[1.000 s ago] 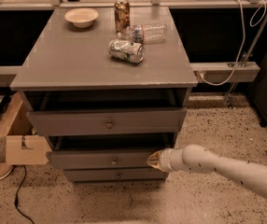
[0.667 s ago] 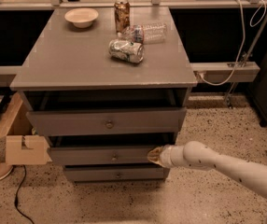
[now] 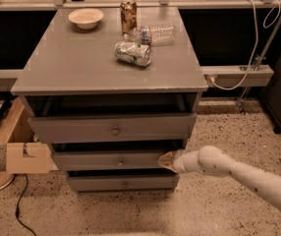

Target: Close middle drawer

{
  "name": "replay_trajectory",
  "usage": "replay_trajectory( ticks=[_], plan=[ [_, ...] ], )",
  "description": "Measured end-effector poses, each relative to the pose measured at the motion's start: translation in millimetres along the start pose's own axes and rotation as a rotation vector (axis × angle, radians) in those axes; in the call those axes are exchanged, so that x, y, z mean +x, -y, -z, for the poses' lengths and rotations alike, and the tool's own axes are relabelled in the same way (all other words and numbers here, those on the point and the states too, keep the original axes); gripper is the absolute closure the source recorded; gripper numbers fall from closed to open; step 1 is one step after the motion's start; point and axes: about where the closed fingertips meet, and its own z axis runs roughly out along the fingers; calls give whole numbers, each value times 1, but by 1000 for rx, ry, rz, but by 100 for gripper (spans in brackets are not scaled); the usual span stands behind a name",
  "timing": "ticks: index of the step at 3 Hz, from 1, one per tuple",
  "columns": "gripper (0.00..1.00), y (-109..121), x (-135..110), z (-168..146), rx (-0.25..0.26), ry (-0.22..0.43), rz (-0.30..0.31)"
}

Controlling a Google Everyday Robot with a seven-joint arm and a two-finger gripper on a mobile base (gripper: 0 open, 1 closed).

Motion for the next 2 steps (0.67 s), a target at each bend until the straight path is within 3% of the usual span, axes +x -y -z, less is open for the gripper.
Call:
replay_trajectory(
  ticks=[1, 2],
  plan=[
    [100, -14, 12, 17, -33, 18, -14],
    [100, -46, 26, 50, -84, 68, -41]
  ],
)
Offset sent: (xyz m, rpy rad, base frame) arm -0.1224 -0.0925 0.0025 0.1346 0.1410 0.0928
